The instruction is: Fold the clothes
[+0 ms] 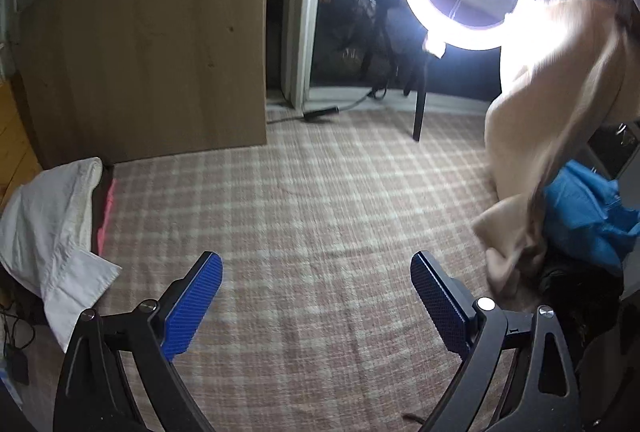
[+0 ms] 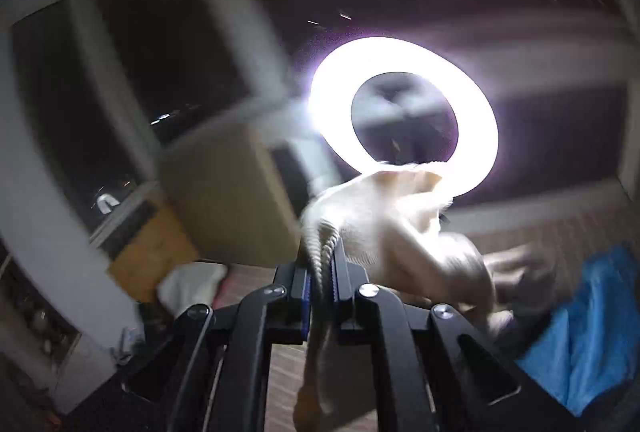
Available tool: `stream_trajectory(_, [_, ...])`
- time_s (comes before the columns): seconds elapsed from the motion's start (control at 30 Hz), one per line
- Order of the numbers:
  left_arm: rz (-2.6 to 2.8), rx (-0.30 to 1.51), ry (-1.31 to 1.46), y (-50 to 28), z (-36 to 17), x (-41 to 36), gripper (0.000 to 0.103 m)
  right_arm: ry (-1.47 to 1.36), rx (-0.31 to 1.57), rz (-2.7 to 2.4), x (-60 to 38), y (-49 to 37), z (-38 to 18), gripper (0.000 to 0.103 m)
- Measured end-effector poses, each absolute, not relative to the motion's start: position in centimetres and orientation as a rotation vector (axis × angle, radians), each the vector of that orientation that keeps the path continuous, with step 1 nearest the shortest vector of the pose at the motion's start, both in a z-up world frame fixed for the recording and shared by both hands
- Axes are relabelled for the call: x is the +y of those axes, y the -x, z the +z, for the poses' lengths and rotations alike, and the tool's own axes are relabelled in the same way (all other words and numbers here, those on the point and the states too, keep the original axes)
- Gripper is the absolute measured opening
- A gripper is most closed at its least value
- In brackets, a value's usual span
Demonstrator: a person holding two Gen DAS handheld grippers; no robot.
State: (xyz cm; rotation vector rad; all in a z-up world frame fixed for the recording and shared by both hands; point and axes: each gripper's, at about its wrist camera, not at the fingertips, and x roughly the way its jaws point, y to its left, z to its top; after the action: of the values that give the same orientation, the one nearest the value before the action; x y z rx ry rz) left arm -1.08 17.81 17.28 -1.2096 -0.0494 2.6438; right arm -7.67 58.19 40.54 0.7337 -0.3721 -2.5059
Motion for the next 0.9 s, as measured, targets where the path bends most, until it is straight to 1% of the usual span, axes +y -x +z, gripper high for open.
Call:
stream_trajectory(0.07, [2.658, -0.061, 1.19, 0.3, 17.7, 16.7, 0.095, -0.71, -0.357, -2.425, 54.2, 6.8, 42.1, 0.007])
stream_trajectory(0.13, [2.679, -0.074, 1.186, -0.5, 17.9, 15.1, 0.096, -0.733, -0.385, -2.298, 50.2, 6.4, 42.3, 0.008])
stream_trajectory(0.17, [2.686, -0.082, 1.19, -0.8, 18.0, 14.4, 0.096, -0.782, -0.335, -2.241, 47.7, 6.2, 41.2, 0.011])
stream_trajectory(0.2, [2.689, -0.093, 1.201, -1.2, 17.8, 13.6, 0.097, -0.832, -0.284, -2.183, 45.2, 6.1, 40.0, 0.019])
stream_trajectory(0.23, [2.692, -0.104, 1.214, -1.5, 17.6, 12.8, 0.097, -0.9, -0.214, -2.176, 43.1, 6.2, 38.5, 0.033])
stream_trajectory(0.27, [2.691, -0.112, 1.232, -1.9, 17.3, 12.1, 0.098, -0.936, -0.204, -2.218, 43.5, 6.3, 36.9, 0.041])
stream_trajectory(0.3, [2.688, -0.116, 1.259, -2.2, 16.7, 11.6, 0.098, -0.971, -0.196, -2.263, 44.0, 6.4, 35.3, 0.054])
stream_trajectory(0.33, [2.682, -0.112, 1.282, -2.3, 16.3, 11.4, 0.098, -1.007, -0.188, -2.307, 44.5, 6.5, 33.7, 0.059])
stream_trajectory(0.37, [2.672, -0.097, 1.31, -2.5, 15.8, 11.3, 0.098, -1.042, -0.179, -2.35, 45.0, 6.6, 32.1, 0.059])
stream_trajectory(0.43, [2.641, -0.057, 1.352, -2.7, 14.8, 12.0, 0.098, -1.115, -0.162, -2.437, 46.0, 6.7, 28.9, 0.063])
stream_trajectory(0.5, [2.599, -0.015, 1.386, -2.6, 13.8, 13.2, 0.098, -1.253, -0.104, -2.56, 48.6, 6.6, 25.0, 0.063])
stream_trajectory(0.57, [2.539, 0.03, 1.404, -1.7, 13.0, 15.7, 0.098, -1.434, -0.018, -2.623, 50.9, 7.1, 19.3, 0.063])
stream_trajectory(0.7, [2.395, 0.128, 1.399, 1.1, 11.4, 23.3, 0.098, -1.711, -0.216, -2.582, 56.4, 7.4, 11.6, 0.063])
stream_trajectory(0.73, [2.367, 0.152, 1.396, 1.8, 11.1, 25.6, 0.098, -1.733, -0.323, -2.553, 56.8, 7.9, 10.2, 0.063])
stream_trajectory(0.83, [2.297, 0.227, 1.39, 4.4, 10.2, 31.4, 0.098, -1.681, -0.535, -2.505, 57.5, 8.2, 8.8, 0.063])
stream_trajectory(0.9, [2.263, 0.254, 1.38, 5.1, 10.0, 34.0, 0.098, -1.68, -0.501, -2.491, 56.9, 8.4, 7.8, 0.064])
